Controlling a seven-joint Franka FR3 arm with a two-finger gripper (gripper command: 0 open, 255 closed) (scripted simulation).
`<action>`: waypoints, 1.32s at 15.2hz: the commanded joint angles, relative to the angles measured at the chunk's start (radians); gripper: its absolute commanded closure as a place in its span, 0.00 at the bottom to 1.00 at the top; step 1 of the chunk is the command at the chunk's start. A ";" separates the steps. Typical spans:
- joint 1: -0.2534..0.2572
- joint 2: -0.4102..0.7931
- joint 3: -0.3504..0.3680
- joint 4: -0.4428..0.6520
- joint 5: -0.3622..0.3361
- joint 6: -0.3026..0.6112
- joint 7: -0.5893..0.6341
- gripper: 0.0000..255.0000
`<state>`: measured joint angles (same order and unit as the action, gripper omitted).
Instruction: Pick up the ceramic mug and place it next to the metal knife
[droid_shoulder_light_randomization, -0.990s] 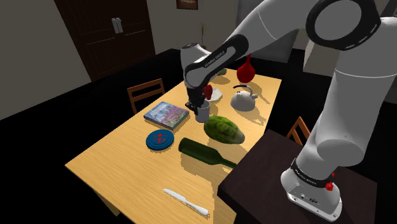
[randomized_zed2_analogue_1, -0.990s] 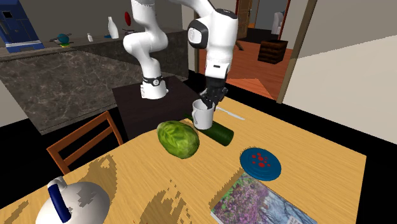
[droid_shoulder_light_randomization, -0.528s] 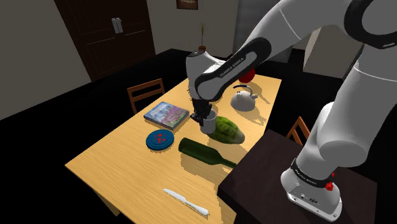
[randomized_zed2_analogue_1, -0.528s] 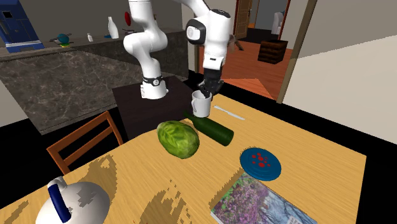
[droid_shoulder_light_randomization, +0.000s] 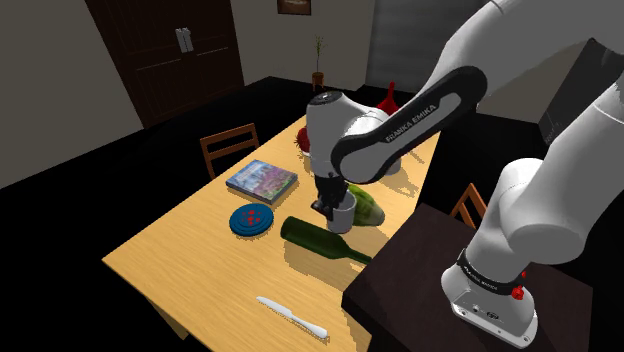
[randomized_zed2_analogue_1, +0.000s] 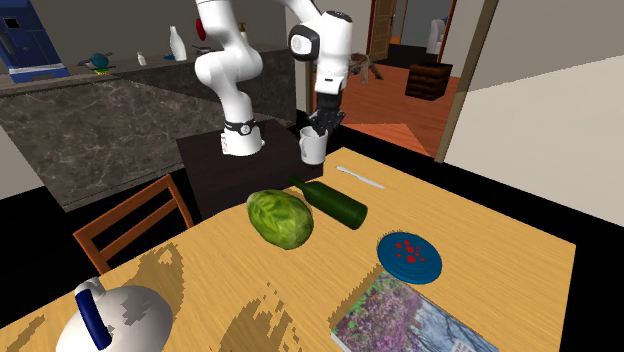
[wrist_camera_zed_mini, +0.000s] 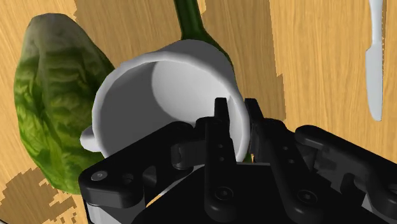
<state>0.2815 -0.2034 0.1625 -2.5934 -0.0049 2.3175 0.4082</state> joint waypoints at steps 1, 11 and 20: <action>0.032 -0.049 0.031 -0.055 0.026 0.007 0.043 1.00; 0.084 -0.051 0.095 -0.156 0.066 0.104 0.123 1.00; 0.064 0.092 0.110 -0.178 0.017 0.266 0.163 1.00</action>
<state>0.3497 -0.1346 0.2710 -2.7755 0.0226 2.5648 0.5641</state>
